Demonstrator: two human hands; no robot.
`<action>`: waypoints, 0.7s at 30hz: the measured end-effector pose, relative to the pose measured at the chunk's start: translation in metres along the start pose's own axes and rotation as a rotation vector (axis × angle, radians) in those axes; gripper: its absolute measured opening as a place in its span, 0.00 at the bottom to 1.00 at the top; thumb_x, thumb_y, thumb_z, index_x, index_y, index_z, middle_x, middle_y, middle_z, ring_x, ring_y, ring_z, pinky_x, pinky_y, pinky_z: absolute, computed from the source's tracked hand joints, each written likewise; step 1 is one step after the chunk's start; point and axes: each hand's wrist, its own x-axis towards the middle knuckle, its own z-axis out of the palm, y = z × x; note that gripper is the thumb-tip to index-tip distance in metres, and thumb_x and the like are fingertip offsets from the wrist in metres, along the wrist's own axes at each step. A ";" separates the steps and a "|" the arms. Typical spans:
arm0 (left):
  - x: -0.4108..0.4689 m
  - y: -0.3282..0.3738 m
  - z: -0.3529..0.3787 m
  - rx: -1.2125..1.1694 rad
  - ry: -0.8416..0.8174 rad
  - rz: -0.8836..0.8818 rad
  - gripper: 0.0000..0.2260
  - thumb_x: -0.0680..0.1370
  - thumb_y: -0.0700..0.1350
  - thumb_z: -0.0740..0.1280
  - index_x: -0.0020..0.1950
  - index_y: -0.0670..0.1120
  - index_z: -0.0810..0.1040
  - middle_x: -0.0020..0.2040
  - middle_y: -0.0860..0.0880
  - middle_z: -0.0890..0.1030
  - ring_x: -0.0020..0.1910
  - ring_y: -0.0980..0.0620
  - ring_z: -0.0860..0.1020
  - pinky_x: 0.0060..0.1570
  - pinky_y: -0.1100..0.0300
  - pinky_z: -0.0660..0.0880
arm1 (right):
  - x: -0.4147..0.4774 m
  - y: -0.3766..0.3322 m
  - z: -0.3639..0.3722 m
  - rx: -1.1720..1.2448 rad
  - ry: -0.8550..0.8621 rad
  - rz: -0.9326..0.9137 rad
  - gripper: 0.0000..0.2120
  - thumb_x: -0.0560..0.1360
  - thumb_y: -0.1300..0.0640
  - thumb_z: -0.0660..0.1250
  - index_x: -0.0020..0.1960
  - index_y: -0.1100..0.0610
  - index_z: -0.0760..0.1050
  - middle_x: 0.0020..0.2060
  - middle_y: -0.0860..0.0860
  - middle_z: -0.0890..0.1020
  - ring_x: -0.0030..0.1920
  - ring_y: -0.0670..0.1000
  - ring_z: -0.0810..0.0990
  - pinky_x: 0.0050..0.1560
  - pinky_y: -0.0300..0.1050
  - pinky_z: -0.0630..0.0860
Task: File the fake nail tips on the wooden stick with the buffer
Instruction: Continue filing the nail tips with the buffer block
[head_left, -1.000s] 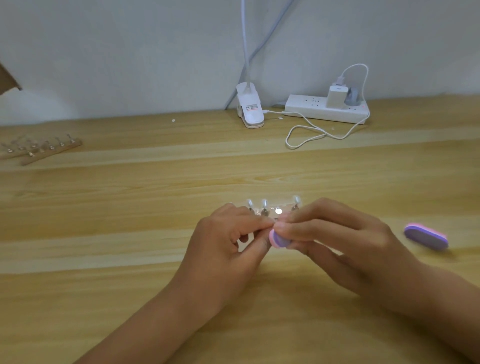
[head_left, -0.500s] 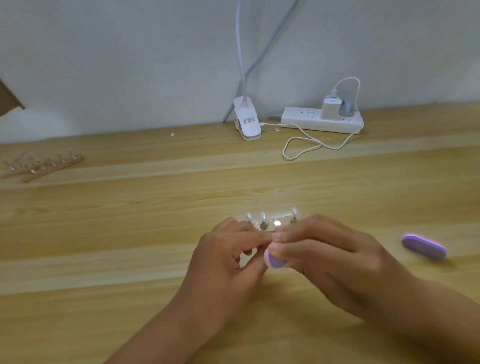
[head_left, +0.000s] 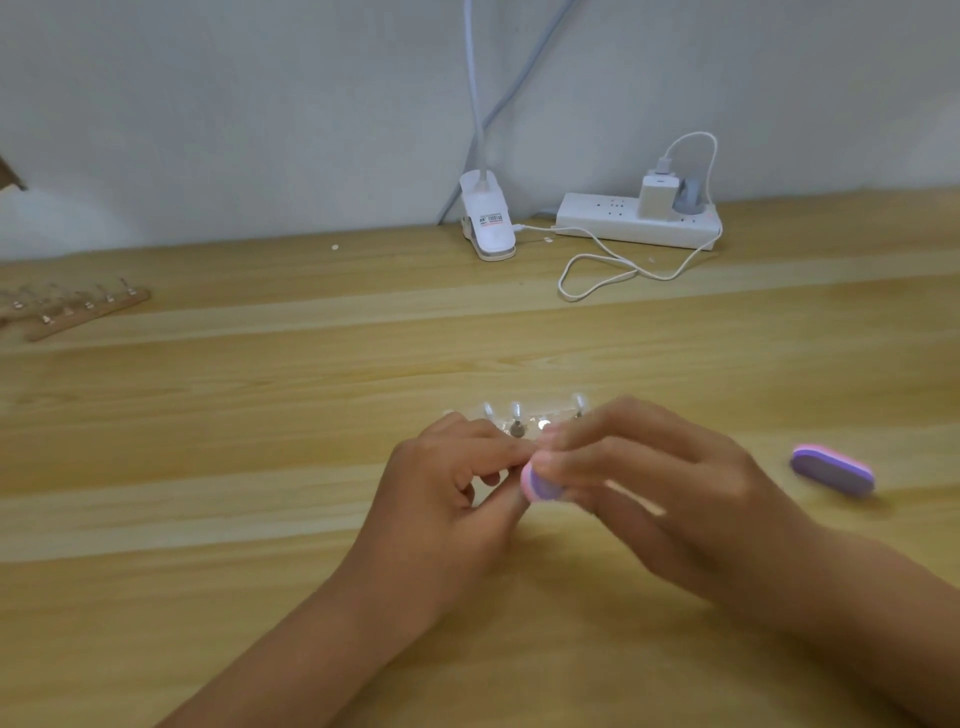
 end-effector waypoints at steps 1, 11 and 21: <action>-0.001 0.000 -0.001 -0.016 -0.010 0.000 0.05 0.74 0.51 0.68 0.46 0.58 0.84 0.34 0.54 0.80 0.37 0.53 0.74 0.36 0.64 0.67 | -0.001 -0.002 0.002 -0.012 -0.008 -0.034 0.06 0.78 0.67 0.70 0.53 0.66 0.83 0.50 0.55 0.82 0.52 0.51 0.82 0.56 0.42 0.78; -0.001 -0.002 -0.006 -0.323 -0.078 -0.143 0.08 0.75 0.47 0.68 0.44 0.46 0.86 0.32 0.46 0.81 0.28 0.45 0.71 0.27 0.58 0.65 | -0.001 0.004 -0.004 -0.074 0.014 -0.031 0.06 0.78 0.67 0.69 0.53 0.66 0.83 0.48 0.57 0.83 0.51 0.53 0.83 0.53 0.46 0.78; 0.002 0.001 -0.006 -0.465 -0.176 -0.200 0.09 0.79 0.40 0.64 0.44 0.41 0.83 0.35 0.49 0.83 0.33 0.60 0.75 0.32 0.70 0.69 | 0.001 0.006 -0.012 -0.048 0.050 0.032 0.06 0.79 0.65 0.68 0.53 0.67 0.82 0.47 0.56 0.82 0.52 0.51 0.83 0.55 0.43 0.79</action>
